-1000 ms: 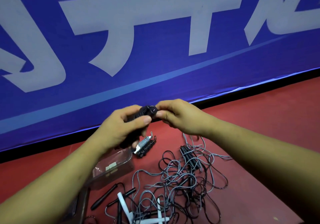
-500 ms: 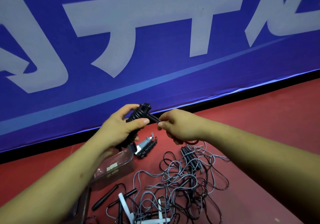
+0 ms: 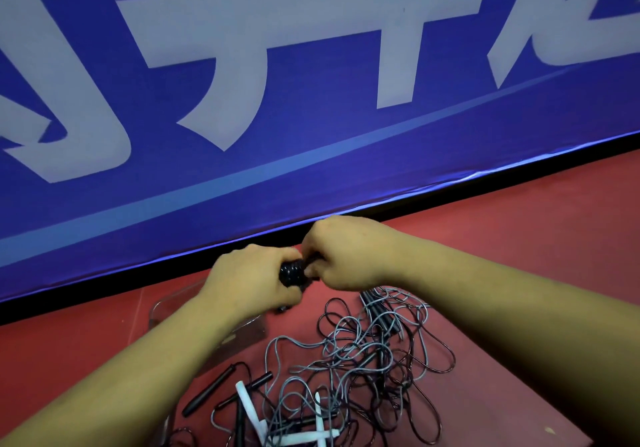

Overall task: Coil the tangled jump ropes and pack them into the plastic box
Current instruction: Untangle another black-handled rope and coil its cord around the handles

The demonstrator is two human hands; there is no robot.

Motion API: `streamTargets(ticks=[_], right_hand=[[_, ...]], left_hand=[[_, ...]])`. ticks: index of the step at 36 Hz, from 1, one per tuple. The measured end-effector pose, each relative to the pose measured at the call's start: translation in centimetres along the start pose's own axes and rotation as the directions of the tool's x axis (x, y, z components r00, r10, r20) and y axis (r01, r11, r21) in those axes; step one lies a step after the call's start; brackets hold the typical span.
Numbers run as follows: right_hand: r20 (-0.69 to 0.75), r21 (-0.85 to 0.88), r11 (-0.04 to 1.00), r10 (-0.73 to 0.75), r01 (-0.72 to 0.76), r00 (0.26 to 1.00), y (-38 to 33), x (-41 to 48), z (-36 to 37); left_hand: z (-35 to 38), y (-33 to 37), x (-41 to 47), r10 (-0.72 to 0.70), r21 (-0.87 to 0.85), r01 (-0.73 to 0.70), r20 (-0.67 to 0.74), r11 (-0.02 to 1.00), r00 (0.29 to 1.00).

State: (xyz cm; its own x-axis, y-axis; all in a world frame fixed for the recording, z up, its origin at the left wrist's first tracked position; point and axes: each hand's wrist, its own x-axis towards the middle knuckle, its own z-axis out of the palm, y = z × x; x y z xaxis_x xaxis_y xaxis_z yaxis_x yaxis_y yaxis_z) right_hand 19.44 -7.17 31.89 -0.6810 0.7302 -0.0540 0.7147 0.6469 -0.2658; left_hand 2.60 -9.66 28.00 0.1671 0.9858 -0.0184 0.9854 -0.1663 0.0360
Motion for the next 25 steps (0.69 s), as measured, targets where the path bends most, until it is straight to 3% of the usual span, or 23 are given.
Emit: streamTargets(ticks=[3,6,9,14,17,23,25], right_hand=[[-0.028,0.09,0.996,0.002,0.0,1.0,1.0,-0.4,-0.8],[-0.019,0.323,0.942,0.099,-0.088,0.995,2.6,-0.7,-0.9],[0.011,0.541,0.825,0.185,-0.161,0.983,3.7,-0.9,-0.6],[0.089,0.78,0.596,0.195,-0.19,0.977,4.3,-0.9,0.0],[0.139,0.83,0.514,0.185,-0.217,0.973,4.3,-0.8,0.3],[0.067,0.827,0.522,0.274,-0.207,0.959,3.8,-0.5,0.3],[0.059,0.833,0.513,0.292,-0.208,0.955,4.0,-0.5,0.4]], left_hand=[[-0.1,0.4,-0.1,0.104,-0.029,-0.103,0.049,0.994,0.993],[-0.3,0.5,-0.3,0.14,-0.197,-0.122,0.077,0.973,0.987],[-0.3,1.0,-0.6,0.159,-0.343,-0.136,0.04,0.93,0.986],[-0.8,1.6,-1.0,0.156,-0.641,-0.128,-0.014,0.757,0.988],[-1.2,1.9,-1.4,0.111,-0.768,-0.084,-0.017,0.635,0.994],[-1.5,2.7,-1.6,-0.006,-0.936,0.03,0.03,0.349,1.0],[-1.6,3.0,-1.4,-0.034,-0.953,0.036,0.027,0.301,0.999]])
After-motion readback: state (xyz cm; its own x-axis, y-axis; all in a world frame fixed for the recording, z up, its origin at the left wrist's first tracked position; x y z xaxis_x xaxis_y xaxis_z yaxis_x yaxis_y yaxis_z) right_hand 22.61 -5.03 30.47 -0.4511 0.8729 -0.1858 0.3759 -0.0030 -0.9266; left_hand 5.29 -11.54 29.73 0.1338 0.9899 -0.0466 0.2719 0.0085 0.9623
